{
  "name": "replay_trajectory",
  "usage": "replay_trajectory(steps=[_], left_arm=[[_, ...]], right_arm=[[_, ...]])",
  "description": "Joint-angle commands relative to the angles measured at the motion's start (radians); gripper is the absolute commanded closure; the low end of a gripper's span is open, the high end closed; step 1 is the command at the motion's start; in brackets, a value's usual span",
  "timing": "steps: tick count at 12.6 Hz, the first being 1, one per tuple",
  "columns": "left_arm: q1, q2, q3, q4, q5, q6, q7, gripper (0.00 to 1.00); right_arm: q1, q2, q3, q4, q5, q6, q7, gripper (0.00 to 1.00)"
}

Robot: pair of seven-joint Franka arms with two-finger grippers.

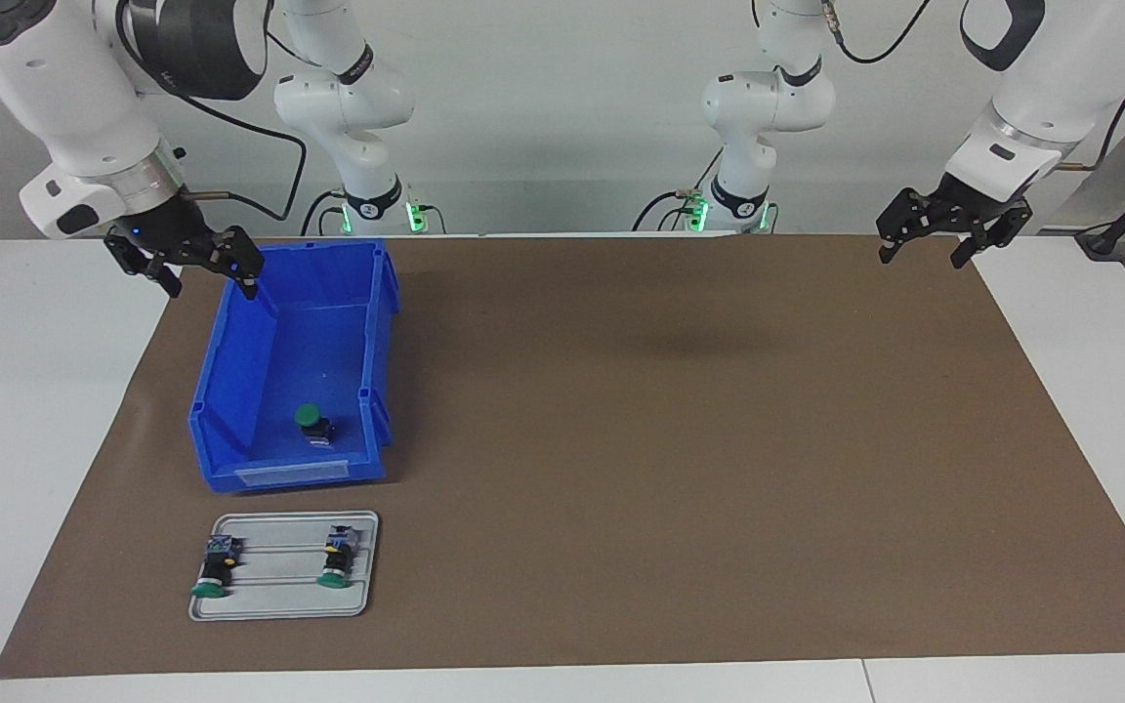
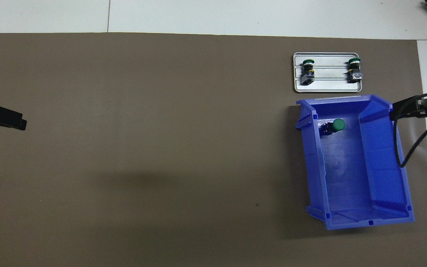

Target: Place and press button with both arms

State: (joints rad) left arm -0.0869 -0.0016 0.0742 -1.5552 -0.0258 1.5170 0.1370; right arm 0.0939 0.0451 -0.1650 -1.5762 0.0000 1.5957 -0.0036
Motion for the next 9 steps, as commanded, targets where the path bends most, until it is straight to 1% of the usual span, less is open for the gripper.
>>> replay_trajectory(steps=[1,4,9], left_arm=[[0.004,-0.026,-0.004,-0.031,0.017,0.009,0.001,0.0],[0.004,-0.028,-0.004,-0.031,0.017,0.009,0.001,0.0],[0.004,-0.028,-0.004,-0.029,0.017,0.009,0.001,0.0]], right_arm=[[0.003,-0.03,-0.002,-0.038,0.021,0.026,-0.024,0.0],[0.023,-0.03,-0.002,-0.038,0.021,0.023,-0.029,0.0],[0.021,-0.03,-0.002,-0.038,0.021,0.016,-0.029,0.0]])
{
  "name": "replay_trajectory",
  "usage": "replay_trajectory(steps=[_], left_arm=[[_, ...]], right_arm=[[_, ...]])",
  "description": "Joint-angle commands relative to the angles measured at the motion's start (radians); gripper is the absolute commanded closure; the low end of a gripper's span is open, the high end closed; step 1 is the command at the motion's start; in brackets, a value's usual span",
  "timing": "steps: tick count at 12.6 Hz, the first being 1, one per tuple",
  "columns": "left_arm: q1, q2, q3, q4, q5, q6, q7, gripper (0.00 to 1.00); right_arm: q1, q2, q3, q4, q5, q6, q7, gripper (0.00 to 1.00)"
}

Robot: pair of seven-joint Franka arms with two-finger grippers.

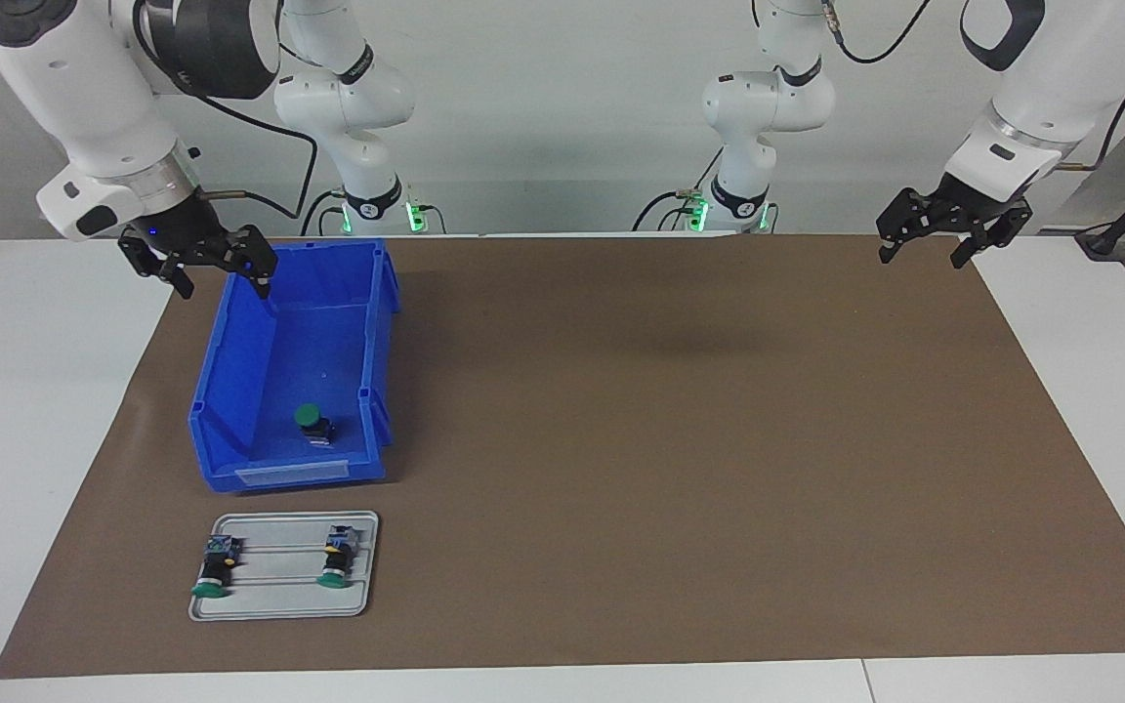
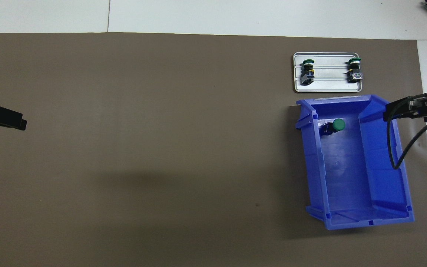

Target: Place and press button with both arms

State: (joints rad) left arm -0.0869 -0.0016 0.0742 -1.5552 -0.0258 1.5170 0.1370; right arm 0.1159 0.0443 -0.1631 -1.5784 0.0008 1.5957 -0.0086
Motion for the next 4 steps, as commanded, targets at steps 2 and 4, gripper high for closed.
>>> replay_trajectory(steps=[2,4], left_arm=[[0.004,-0.028,-0.004,-0.031,0.017,0.009,0.001,0.0],[0.003,-0.026,-0.004,-0.031,0.015,0.009,0.001,0.0]], right_arm=[[-0.001,-0.027,-0.004,-0.034,0.021,0.026,-0.018,0.0],[-0.001,-0.029,-0.004,-0.035,0.021,0.027,-0.016,0.0]])
